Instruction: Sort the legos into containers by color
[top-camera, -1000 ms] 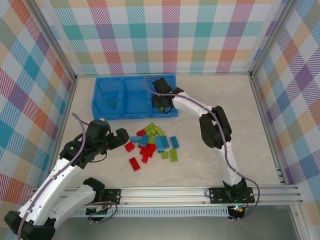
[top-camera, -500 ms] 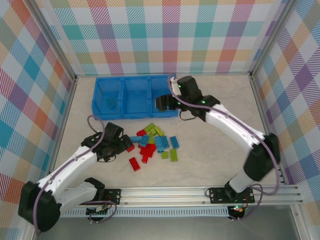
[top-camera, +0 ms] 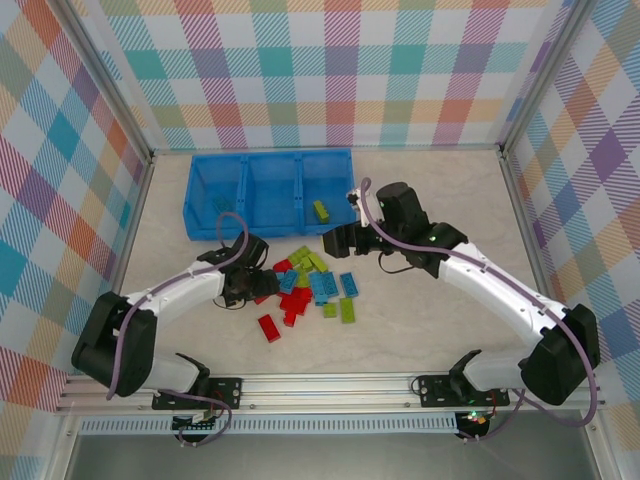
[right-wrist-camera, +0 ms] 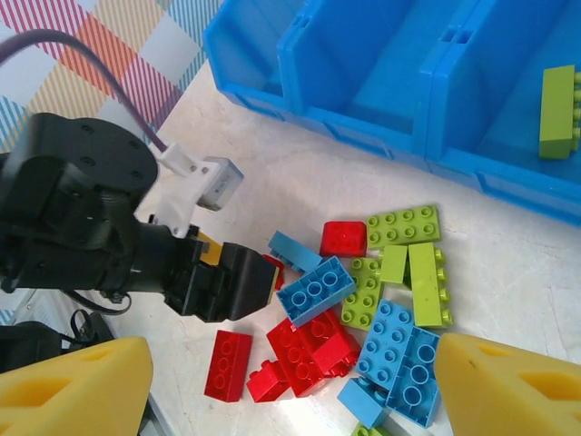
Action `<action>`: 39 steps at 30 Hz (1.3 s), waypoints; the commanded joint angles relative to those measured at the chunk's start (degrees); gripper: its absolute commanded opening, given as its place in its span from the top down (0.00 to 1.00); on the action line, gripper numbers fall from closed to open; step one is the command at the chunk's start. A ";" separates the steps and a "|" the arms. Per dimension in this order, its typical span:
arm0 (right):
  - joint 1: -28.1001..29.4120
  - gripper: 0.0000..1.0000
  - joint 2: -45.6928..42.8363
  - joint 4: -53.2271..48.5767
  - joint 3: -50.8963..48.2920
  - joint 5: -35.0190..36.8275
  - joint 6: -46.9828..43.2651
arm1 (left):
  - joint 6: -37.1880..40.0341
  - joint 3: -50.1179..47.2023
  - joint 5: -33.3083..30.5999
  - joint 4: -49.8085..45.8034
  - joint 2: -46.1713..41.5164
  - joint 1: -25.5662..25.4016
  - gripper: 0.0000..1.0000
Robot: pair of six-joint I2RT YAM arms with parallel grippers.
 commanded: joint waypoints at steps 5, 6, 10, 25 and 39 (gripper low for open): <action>-0.07 0.18 -1.40 3.94 -0.49 -2.00 2.02 | -1.07 -1.89 -1.22 0.08 -0.12 -0.44 0.21; -0.05 0.18 -1.20 4.08 -0.44 -2.35 2.09 | -1.39 -2.08 -1.39 0.11 -0.06 -0.42 0.23; -0.03 0.18 -0.57 3.61 -0.41 -3.57 2.79 | -2.68 -2.79 -1.45 0.95 1.22 -0.44 0.33; 2.43 0.14 6.00 -14.01 5.97 -8.73 -2.61 | -2.69 1.50 -3.80 -3.80 -13.16 -0.48 0.72; 5.60 0.13 11.14 -9.69 6.13 -0.40 3.80 | 4.70 34.88 -15.68 0.88 11.92 2.04 0.71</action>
